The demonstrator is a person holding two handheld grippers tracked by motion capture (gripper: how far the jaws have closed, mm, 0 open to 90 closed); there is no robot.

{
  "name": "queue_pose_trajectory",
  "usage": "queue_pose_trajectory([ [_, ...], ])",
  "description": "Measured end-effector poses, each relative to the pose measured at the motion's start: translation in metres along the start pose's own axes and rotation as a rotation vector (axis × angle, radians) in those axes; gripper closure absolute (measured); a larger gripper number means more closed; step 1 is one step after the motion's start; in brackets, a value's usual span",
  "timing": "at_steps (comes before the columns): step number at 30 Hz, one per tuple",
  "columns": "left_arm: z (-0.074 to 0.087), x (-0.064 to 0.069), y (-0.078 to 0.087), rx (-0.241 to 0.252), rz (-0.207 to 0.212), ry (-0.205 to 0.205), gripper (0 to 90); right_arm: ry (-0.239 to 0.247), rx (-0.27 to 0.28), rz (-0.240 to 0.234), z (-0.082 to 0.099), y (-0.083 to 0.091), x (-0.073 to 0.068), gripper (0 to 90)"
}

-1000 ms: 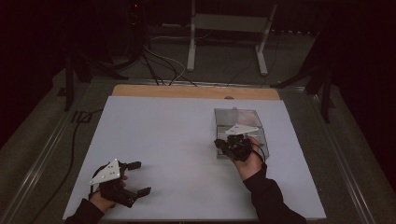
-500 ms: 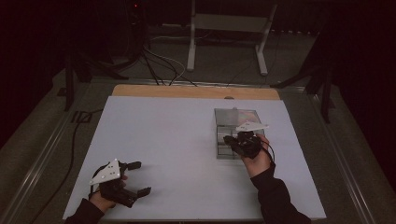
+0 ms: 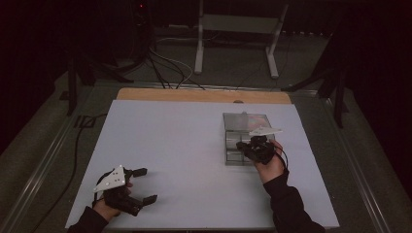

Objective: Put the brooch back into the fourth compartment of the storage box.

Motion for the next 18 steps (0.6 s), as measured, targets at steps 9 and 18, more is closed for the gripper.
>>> queue_pose_trajectory([
  [9, 0.0, 0.0, 0.0, -0.002, -0.001, 0.001, 1.3, -0.018, -0.024, -0.008, 0.007, -0.007, 0.003, 85.9],
  [18, 0.001, 0.0, 0.0, -0.006, -0.002, -0.002, 1.3, -0.024, -0.054, -0.017, 0.013, -0.014, 0.003, 85.7],
])
Point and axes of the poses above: each handheld gripper's, and its own axes: y roughly backward along the jaws, z roughly out of its underside, x roughly to its right, the point moved 6 cm from there along -y, roughly forward along the jaws, and after that the axes turned 10 degrees about x, right-handed, at the moved point
